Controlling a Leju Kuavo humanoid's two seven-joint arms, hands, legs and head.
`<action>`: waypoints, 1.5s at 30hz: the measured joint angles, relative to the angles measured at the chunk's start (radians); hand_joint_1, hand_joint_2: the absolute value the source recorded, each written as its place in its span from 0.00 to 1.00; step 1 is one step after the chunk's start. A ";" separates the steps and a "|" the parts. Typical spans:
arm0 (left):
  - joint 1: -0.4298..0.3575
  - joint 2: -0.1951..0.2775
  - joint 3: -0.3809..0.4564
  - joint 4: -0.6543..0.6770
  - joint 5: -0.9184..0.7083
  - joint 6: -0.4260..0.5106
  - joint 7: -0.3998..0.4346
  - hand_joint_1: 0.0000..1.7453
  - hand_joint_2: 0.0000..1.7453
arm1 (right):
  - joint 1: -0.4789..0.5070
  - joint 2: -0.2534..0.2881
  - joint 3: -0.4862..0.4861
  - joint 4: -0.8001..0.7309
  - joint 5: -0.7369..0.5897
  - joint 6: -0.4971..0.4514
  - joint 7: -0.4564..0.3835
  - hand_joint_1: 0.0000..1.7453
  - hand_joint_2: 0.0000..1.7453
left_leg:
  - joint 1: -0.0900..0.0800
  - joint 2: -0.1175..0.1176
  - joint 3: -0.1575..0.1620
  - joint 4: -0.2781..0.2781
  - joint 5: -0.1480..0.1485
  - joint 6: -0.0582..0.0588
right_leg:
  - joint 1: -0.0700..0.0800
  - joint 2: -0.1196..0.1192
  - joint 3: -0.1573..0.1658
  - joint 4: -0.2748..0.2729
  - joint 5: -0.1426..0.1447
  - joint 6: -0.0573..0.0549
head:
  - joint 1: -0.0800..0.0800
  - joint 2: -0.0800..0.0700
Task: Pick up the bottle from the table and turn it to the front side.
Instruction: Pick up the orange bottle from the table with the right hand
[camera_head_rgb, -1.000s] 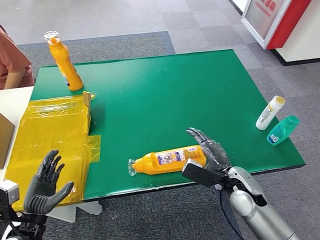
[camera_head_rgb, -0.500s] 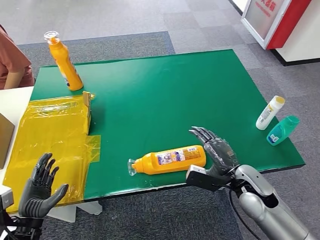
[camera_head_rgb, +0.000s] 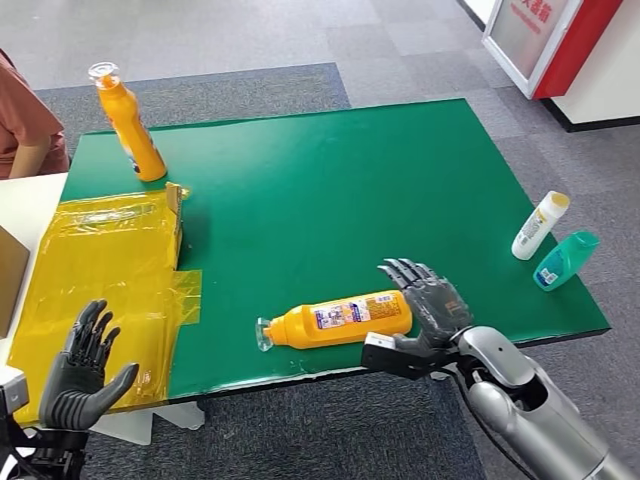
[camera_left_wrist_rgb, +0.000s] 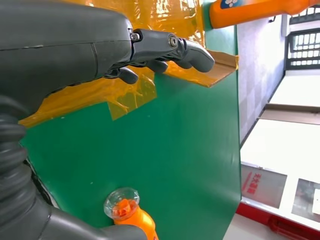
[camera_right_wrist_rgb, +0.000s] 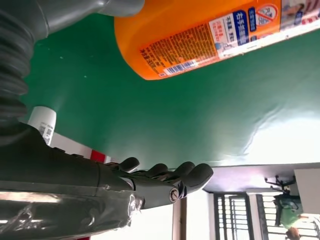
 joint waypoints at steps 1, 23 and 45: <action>-0.002 -0.001 0.000 0.000 -0.001 0.000 0.001 0.00 1.00 | -0.005 0.003 0.007 0.011 0.006 -0.001 0.002 0.00 1.00 | 0.000 0.000 0.000 0.000 0.000 0.000 | 0.000 0.000 0.000 0.000 0.000 0.000 | 0.000 0.000; -0.025 -0.010 0.001 0.000 0.033 -0.008 0.010 0.00 1.00 | -0.098 0.089 0.084 0.213 0.069 0.013 0.033 0.00 1.00 | 0.000 0.000 0.000 0.000 0.001 0.000 | 0.000 0.000 0.000 0.000 0.000 0.000 | 0.000 0.000; -0.079 -0.013 -0.021 0.000 0.040 -0.002 0.059 0.00 1.00 | -0.230 0.248 0.147 0.518 0.151 0.001 0.042 0.50 1.00 | 0.000 0.000 0.000 0.000 0.001 -0.001 | 0.001 0.000 -0.001 0.000 0.001 -0.002 | 0.000 0.000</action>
